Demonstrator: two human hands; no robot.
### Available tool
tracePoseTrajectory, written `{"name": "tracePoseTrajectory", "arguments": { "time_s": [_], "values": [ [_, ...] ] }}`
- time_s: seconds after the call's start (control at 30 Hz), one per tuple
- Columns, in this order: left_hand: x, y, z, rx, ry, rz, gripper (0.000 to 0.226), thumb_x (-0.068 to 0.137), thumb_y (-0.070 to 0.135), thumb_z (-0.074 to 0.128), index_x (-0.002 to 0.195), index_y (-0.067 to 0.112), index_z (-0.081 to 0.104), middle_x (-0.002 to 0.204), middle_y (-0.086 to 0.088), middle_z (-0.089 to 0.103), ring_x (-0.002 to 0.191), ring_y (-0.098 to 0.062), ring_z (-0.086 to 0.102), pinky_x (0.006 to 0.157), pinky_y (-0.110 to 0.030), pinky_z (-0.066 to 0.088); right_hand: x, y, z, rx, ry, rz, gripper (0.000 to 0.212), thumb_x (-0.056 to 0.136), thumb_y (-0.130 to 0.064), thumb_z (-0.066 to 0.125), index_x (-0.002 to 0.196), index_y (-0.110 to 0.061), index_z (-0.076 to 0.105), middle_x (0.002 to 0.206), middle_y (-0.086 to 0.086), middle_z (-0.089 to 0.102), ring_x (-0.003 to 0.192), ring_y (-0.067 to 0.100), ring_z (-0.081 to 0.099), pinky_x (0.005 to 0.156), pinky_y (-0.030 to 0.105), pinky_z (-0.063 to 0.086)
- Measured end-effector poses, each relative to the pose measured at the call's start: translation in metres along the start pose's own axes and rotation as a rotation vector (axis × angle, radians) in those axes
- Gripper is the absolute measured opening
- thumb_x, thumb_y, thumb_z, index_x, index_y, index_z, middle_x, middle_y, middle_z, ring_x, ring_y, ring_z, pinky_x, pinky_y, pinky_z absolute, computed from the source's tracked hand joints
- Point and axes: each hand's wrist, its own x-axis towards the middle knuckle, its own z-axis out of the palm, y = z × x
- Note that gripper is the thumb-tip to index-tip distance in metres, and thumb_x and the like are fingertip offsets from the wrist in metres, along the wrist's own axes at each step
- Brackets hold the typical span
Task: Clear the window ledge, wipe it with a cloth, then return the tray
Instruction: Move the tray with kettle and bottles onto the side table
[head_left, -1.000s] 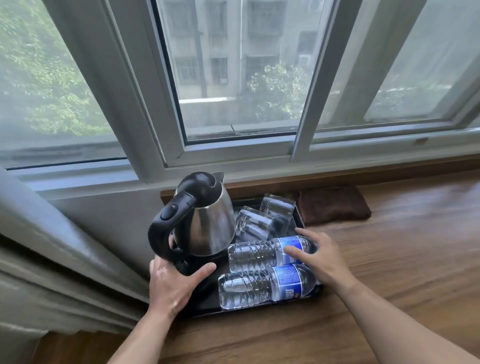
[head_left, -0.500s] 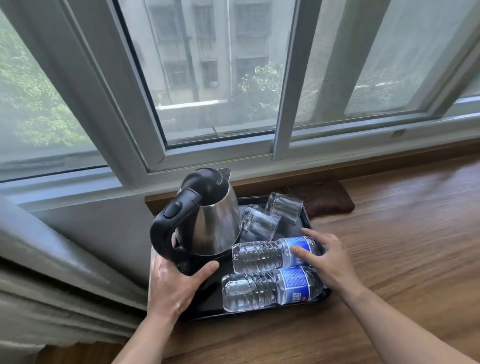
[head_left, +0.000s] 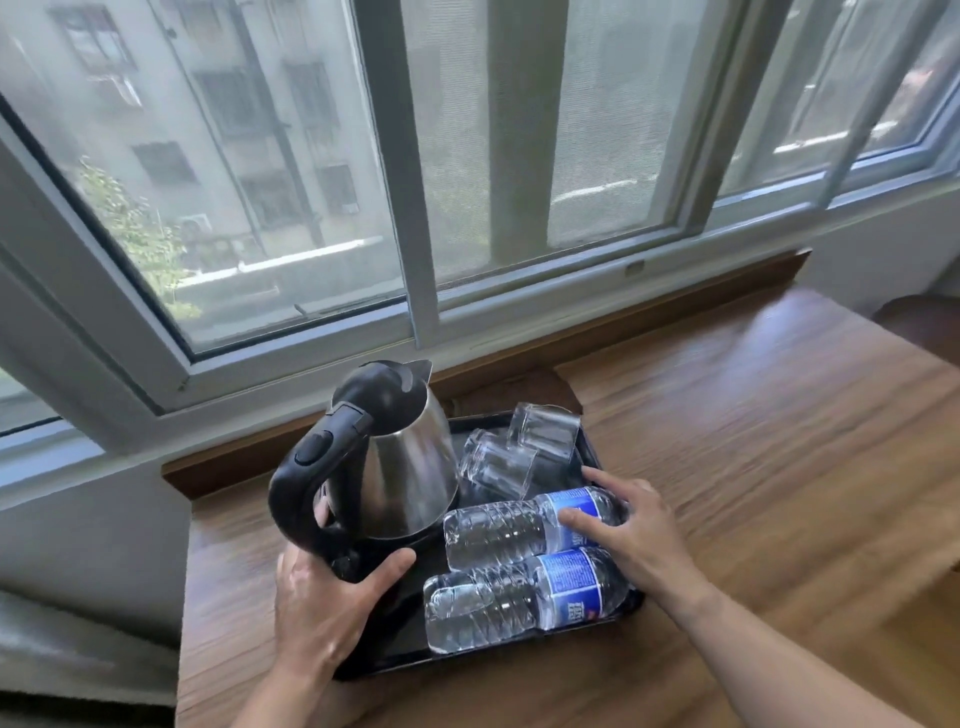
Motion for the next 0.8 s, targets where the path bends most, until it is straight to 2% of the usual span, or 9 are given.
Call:
{"name": "tracePoseTrajectory", "arguments": {
  "time_s": [0.23,0.3,0.37,0.47,0.53,0.6,0.67,0.73,0.8],
  "values": [
    [-0.009,0.066,0.06,0.013,-0.066,0.062,0.099,0.049,0.083,0.073,0.139,0.048,0.049,0.126,0.016,0.064,0.127,-0.018,0.051,0.098,-0.051,0.05,-0.006,0.042,-0.08,0.007,0.093,0.019,0.098,0.04,-0.101,0.059,0.122,-0.047,0.066,0.105,-0.013,0.058,0.101,-0.001,0.056,0.087,0.025,0.042],
    [-0.015,0.089,0.084,-0.005,-0.075,0.044,0.098,0.047,0.086,0.075,0.132,0.039,0.059,0.115,0.018,0.066,0.119,-0.015,0.056,0.09,-0.04,0.05,-0.007,0.057,-0.107,0.008,0.131,0.025,0.101,0.038,-0.102,0.057,0.122,-0.046,0.068,0.103,-0.013,0.059,0.099,-0.003,0.055,0.086,0.021,0.041],
    [-0.022,0.111,0.11,-0.01,-0.082,0.035,0.098,0.046,0.088,0.072,0.119,0.023,0.07,0.096,0.018,0.066,0.1,-0.016,0.062,0.075,-0.027,0.045,-0.007,0.075,-0.135,0.014,0.149,0.046,0.103,0.035,-0.103,0.056,0.121,-0.047,0.067,0.102,-0.012,0.059,0.099,-0.007,0.054,0.084,0.011,0.037],
    [-0.034,0.147,0.148,0.01,-0.106,0.049,0.103,0.041,0.097,0.063,0.112,0.022,0.069,0.085,0.013,0.061,0.089,-0.018,0.058,0.069,-0.028,0.04,-0.01,0.103,-0.179,0.011,0.157,0.083,0.101,0.036,-0.103,0.058,0.121,-0.049,0.066,0.104,-0.012,0.058,0.101,-0.003,0.054,0.086,0.019,0.04],
    [-0.043,0.172,0.175,-0.029,-0.127,0.073,0.078,0.053,0.072,0.083,0.117,0.033,0.063,0.091,0.023,0.061,0.088,-0.009,0.058,0.073,-0.024,0.041,-0.011,0.122,-0.21,0.007,0.17,0.1,0.098,0.037,-0.102,0.059,0.121,-0.051,0.064,0.105,-0.012,0.057,0.102,-0.002,0.054,0.087,0.024,0.04],
    [-0.048,0.195,0.204,-0.044,-0.15,0.101,0.071,0.057,0.06,0.083,0.119,0.028,0.067,0.092,0.026,0.062,0.086,-0.004,0.057,0.072,-0.015,0.04,-0.013,0.141,-0.24,0.002,0.193,0.111,0.096,0.038,-0.101,0.06,0.12,-0.053,0.063,0.105,-0.013,0.057,0.101,-0.003,0.053,0.088,0.026,0.041],
    [-0.054,0.213,0.233,-0.026,-0.181,0.105,0.084,0.053,0.075,0.073,0.117,0.021,0.071,0.088,0.022,0.063,0.087,-0.01,0.057,0.07,-0.014,0.039,-0.015,0.16,-0.268,-0.004,0.22,0.126,0.094,0.039,-0.099,0.061,0.121,-0.052,0.064,0.106,-0.013,0.057,0.101,-0.002,0.053,0.089,0.028,0.042],
    [-0.059,0.231,0.262,-0.026,-0.199,0.099,0.1,0.048,0.095,0.062,0.117,0.022,0.071,0.091,0.015,0.067,0.091,-0.014,0.059,0.07,-0.021,0.042,-0.018,0.179,-0.298,-0.006,0.254,0.142,0.094,0.04,-0.099,0.062,0.121,-0.051,0.064,0.105,-0.013,0.058,0.1,-0.001,0.055,0.09,0.028,0.043],
    [-0.062,0.249,0.293,-0.015,-0.225,0.102,0.106,0.046,0.099,0.059,0.119,0.022,0.07,0.094,0.01,0.068,0.094,-0.018,0.061,0.072,-0.028,0.043,-0.02,0.196,-0.328,-0.013,0.285,0.153,0.096,0.04,-0.099,0.061,0.122,-0.05,0.065,0.104,-0.013,0.058,0.097,-0.004,0.053,0.086,0.026,0.041]
  ]
}}
